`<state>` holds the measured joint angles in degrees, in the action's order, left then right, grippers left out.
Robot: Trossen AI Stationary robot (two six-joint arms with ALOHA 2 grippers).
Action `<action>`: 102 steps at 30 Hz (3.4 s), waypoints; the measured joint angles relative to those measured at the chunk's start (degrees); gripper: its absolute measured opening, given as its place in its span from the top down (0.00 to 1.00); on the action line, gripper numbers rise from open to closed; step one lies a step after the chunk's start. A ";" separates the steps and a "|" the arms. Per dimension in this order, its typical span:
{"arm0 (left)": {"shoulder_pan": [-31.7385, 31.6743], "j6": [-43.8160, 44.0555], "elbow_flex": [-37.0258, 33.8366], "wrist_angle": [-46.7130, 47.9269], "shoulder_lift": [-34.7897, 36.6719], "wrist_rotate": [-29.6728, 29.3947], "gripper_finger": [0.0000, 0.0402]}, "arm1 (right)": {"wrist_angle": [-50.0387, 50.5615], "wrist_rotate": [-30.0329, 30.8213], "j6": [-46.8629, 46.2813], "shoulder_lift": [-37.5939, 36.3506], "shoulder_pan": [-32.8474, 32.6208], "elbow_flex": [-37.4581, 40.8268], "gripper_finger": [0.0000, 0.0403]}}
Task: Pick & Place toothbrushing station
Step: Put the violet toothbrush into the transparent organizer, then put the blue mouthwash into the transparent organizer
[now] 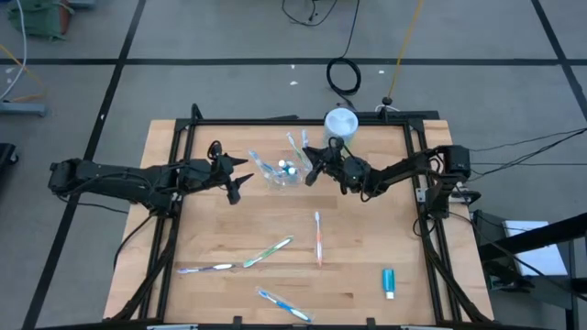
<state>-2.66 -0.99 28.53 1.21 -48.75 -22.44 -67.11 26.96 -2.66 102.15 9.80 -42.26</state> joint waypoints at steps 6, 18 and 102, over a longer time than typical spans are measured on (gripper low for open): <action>0.00 0.00 0.00 -0.02 -0.01 0.00 0.43 | 4.79 0.11 -4.43 -0.04 0.11 -0.06 0.97; 0.01 0.00 0.00 0.04 -0.01 0.00 0.43 | 8.69 0.07 -3.06 -0.14 0.35 -0.14 0.97; 0.02 4.08 0.00 0.39 0.00 0.00 0.43 | 87.85 -55.58 -129.16 -30.02 -48.90 -0.02 0.67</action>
<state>-2.64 3.09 28.53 1.61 -48.75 -22.44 20.74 -28.62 -131.81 72.13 -39.10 -42.28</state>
